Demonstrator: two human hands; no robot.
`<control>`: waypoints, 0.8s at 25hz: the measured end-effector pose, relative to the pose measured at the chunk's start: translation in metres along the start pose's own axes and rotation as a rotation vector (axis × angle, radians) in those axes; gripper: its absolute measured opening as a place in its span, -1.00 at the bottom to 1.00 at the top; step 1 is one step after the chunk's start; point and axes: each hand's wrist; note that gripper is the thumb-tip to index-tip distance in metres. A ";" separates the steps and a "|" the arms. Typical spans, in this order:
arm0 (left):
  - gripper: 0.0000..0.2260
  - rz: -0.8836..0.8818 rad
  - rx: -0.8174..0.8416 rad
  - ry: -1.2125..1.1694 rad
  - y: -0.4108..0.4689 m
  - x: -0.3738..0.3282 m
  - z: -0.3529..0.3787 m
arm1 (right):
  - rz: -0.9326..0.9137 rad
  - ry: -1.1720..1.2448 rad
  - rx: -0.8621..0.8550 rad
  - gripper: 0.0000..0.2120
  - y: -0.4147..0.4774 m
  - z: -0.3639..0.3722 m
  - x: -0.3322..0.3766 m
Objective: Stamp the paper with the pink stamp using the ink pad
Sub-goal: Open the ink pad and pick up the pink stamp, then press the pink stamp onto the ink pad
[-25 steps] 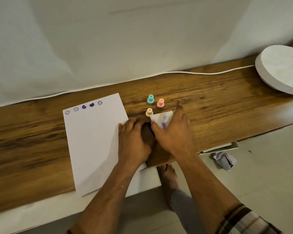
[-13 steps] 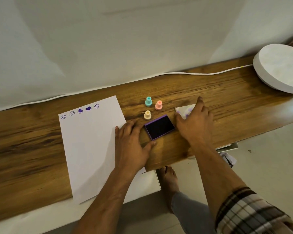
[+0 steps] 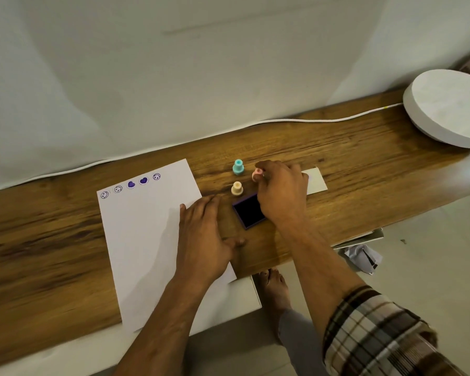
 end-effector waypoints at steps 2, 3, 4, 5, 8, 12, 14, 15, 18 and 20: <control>-0.30 -0.056 -0.057 -0.048 0.002 -0.002 -0.009 | 0.146 0.211 -0.045 -0.76 -0.001 -0.010 0.003; -0.38 -0.089 -0.104 -0.100 0.003 -0.004 -0.014 | 0.263 0.421 -0.034 -0.79 -0.004 -0.017 0.007; -0.46 -0.107 -0.145 -0.173 0.005 -0.005 -0.018 | 0.380 0.655 -0.004 -0.83 -0.009 -0.024 0.012; -0.51 -0.101 -0.163 -0.262 0.006 -0.007 -0.022 | 0.473 0.857 0.036 -0.87 -0.017 -0.030 0.019; -0.53 -0.028 -0.085 -0.476 0.002 -0.017 -0.032 | 0.569 1.070 0.108 -0.89 -0.046 -0.039 0.032; -0.59 -0.011 -0.073 -0.541 -0.006 -0.019 -0.037 | 0.584 1.098 0.166 -0.83 -0.070 -0.036 0.043; -0.65 -0.022 -0.085 -0.538 -0.005 -0.014 -0.038 | 0.593 1.102 0.187 -0.79 -0.074 -0.035 0.048; -0.67 -0.037 -0.087 -0.534 -0.004 -0.012 -0.039 | 0.598 1.098 0.194 -0.78 -0.074 -0.034 0.049; -0.71 -0.091 -0.074 -0.549 0.000 -0.007 -0.040 | 0.608 1.080 0.204 -0.75 -0.071 -0.033 0.053; -0.73 -0.125 -0.044 -0.586 0.003 -0.006 -0.040 | 0.601 1.076 0.215 -0.74 -0.071 -0.032 0.053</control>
Point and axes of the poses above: each hand's wrist, its own y-axis towards the middle knuckle, its own z-axis out of the palm, x = y × z, and after that the axes turned 8 degrees about y, right-handed
